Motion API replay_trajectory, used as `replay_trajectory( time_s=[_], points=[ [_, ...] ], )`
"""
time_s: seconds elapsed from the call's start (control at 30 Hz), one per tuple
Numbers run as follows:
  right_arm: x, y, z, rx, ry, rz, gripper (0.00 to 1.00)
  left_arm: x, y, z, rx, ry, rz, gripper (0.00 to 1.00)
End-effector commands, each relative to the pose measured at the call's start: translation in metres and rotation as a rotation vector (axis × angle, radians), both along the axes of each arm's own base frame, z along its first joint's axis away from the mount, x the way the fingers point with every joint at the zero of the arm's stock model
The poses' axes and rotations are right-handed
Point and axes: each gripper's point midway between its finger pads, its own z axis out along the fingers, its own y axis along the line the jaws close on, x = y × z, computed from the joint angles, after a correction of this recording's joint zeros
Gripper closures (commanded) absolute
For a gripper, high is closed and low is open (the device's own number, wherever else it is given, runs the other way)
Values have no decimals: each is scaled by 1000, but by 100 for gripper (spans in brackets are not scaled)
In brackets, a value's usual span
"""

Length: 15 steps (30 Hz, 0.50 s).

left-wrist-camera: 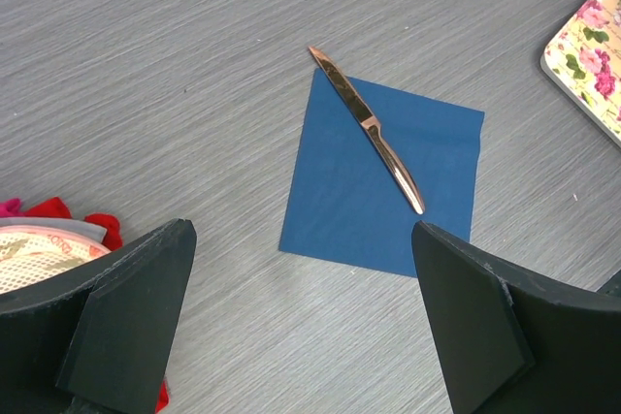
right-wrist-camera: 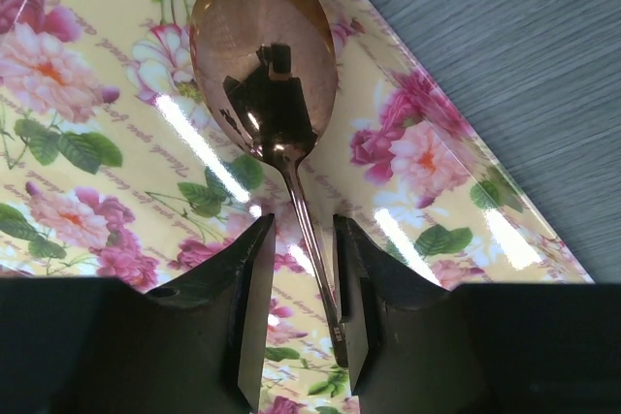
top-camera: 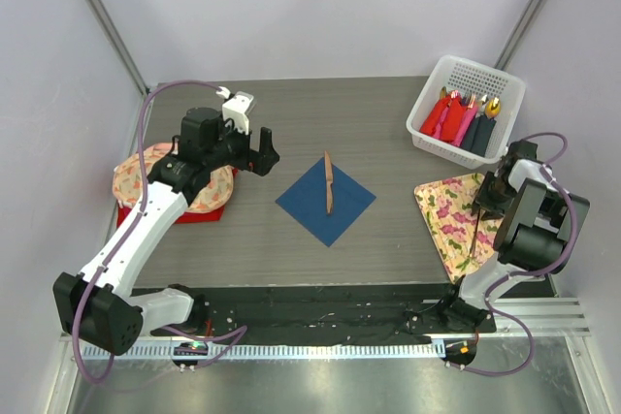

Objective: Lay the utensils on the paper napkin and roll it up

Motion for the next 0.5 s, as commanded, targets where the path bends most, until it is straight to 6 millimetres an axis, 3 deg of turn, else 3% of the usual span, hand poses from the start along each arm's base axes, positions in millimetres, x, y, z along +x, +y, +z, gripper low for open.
replay_trajectory(
  time_s=[0.0, 0.3, 0.43, 0.47],
  points=[
    [16, -10, -2, -25, -43, -39, 63, 11, 0, 23, -10, -90, 6, 0],
    [27, -12, -3, -27, -83, -64, 62, 10, -2, 20, -15, -77, -6, 0],
    [25, -11, -11, -19, -63, -54, 69, 10, -2, 19, -14, -75, -8, 0],
    [24, -10, -11, -14, -63, -48, 76, 10, -2, 20, -14, -77, -10, 0]
  ],
)
